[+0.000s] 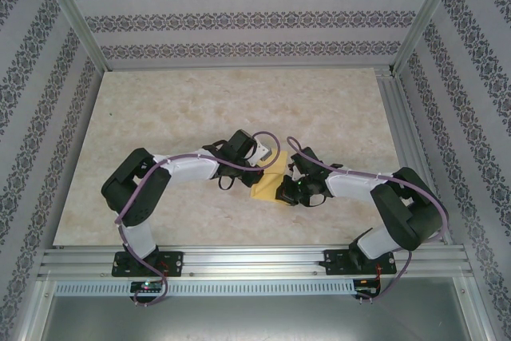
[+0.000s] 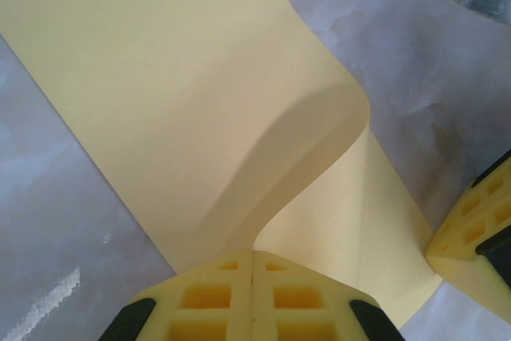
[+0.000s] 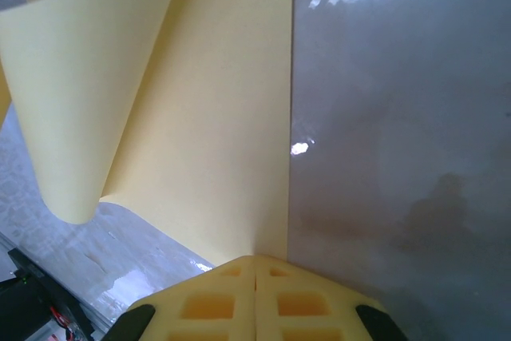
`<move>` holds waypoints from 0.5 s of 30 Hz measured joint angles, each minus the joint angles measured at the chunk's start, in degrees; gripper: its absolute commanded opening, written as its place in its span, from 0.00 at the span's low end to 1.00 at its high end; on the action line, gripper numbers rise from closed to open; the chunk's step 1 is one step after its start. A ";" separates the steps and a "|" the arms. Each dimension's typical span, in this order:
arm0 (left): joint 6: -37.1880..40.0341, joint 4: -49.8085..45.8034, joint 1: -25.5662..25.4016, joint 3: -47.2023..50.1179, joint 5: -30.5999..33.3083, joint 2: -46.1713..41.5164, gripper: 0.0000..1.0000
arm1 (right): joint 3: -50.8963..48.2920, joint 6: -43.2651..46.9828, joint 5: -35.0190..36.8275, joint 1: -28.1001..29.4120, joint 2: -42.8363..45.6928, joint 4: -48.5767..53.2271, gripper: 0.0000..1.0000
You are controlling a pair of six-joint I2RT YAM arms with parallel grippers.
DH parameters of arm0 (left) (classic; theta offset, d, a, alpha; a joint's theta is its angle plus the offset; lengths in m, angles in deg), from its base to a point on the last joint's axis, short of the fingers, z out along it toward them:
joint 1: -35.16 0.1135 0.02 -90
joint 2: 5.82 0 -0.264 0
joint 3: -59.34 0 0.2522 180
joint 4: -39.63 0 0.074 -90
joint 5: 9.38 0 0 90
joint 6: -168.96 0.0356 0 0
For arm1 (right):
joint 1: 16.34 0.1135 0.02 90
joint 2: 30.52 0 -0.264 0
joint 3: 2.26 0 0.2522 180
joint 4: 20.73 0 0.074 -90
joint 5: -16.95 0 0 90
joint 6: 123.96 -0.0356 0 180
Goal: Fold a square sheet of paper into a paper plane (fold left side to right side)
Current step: Fold the triangle a second time at the center of the table.
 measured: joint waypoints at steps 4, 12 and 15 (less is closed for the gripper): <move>0.26 -0.46 0.31 -0.72 0.26 1.14 0.00 | 0.02 0.02 0.00 0.00 0.00 0.11 0.07; 0.44 -1.05 0.63 -0.83 0.83 1.53 0.00 | 0.33 0.04 0.02 0.00 -0.17 0.57 0.07; 0.46 -1.05 0.63 -0.87 0.87 1.60 0.00 | 0.37 0.22 0.02 0.00 -0.17 0.61 0.07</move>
